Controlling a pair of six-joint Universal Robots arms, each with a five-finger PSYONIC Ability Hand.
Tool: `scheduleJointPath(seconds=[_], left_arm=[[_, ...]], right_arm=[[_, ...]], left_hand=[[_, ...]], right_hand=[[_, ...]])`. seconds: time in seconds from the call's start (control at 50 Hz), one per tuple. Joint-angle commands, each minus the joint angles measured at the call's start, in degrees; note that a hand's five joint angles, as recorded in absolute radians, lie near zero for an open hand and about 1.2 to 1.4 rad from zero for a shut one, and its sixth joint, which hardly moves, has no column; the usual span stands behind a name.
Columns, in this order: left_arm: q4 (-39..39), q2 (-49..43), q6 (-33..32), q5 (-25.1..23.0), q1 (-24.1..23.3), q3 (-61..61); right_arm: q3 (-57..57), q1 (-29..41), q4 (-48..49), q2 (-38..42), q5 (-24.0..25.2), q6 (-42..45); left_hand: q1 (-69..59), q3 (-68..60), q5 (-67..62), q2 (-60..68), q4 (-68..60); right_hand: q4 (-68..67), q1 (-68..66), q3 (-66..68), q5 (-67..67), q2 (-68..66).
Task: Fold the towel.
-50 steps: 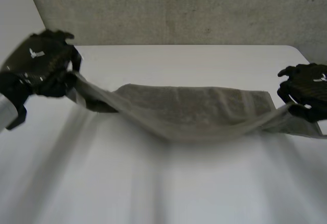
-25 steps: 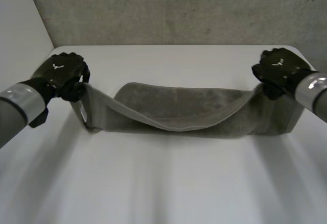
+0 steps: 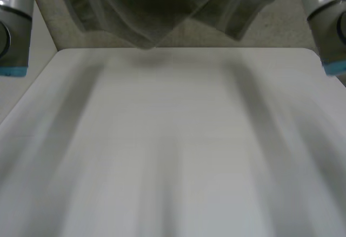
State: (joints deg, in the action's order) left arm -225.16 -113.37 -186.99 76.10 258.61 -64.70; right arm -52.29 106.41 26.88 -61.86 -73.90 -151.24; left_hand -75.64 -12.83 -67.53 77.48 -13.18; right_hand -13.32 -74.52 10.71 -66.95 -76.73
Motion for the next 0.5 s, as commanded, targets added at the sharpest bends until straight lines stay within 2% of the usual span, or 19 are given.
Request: scheduleJointPath(seconds=[0.02, 0.06, 0.14, 0.24, 0.28, 0.36, 0.46, 0.5], left_arm=[[5.2, -1.6, 1.0, -7.5, 2.4, -11.0], [5.8, -2.1, 0.9, -8.7, 3.7, -13.3], [7.2, -3.6, 0.1, -10.1, 4.6, -18.0], [8.4, -4.5, -4.2, -11.9, 5.8, -24.9], [8.8, -4.6, -8.5, -13.4, 7.4, -28.9], [9.7, -4.7, -11.3, -14.6, 8.2, -31.8], [14.9, -3.0, -12.7, -16.2, 8.3, -34.5], [20.0, -0.6, -12.6, -17.6, 8.2, -35.5]], right_arm=[[-9.5, -0.5, -7.5, -0.3, 7.5, 0.0], [-13.5, -1.1, -10.1, -0.1, 10.2, 0.3], [-17.2, -3.0, -13.2, 0.3, 12.4, 0.4], [-24.3, -3.8, -16.4, 1.1, 15.2, 1.7], [-26.7, -4.0, -16.8, 1.2, 16.2, 3.1], [-33.1, -4.6, -17.0, 1.1, 19.0, 10.1], [-37.2, -7.3, -18.3, -1.8, 20.2, 15.8], [-37.7, -8.0, -20.3, -4.0, 20.9, 16.9]], left_hand=[[-4.4, 2.8, -2.5, 2.5, 3.2], [-4.4, 2.8, -2.5, 2.5, 3.2], [-4.4, 2.8, -2.5, 2.5, 3.2], [-4.4, 2.8, -2.5, 2.5, 3.2], [-4.4, 2.8, -2.5, 2.5, 3.2], [-4.4, 2.8, -2.5, 2.5, 3.2], [-4.4, 2.8, -2.5, 2.5, 3.2], [-4.4, 2.8, -2.5, 2.5, 3.2]], right_hand=[[3.3, -5.5, -0.7, -3.1, -3.3], [3.3, -5.5, -0.7, -3.1, -3.3], [3.3, -5.5, -0.7, -3.1, -3.3], [3.3, -5.5, -0.7, -3.1, -3.3], [3.3, -5.5, -0.7, -3.1, -3.3], [3.3, -5.5, -0.7, -3.1, -3.3], [3.3, -5.5, -0.7, -3.1, -3.3], [3.3, -5.5, -0.7, -3.1, -3.3]])
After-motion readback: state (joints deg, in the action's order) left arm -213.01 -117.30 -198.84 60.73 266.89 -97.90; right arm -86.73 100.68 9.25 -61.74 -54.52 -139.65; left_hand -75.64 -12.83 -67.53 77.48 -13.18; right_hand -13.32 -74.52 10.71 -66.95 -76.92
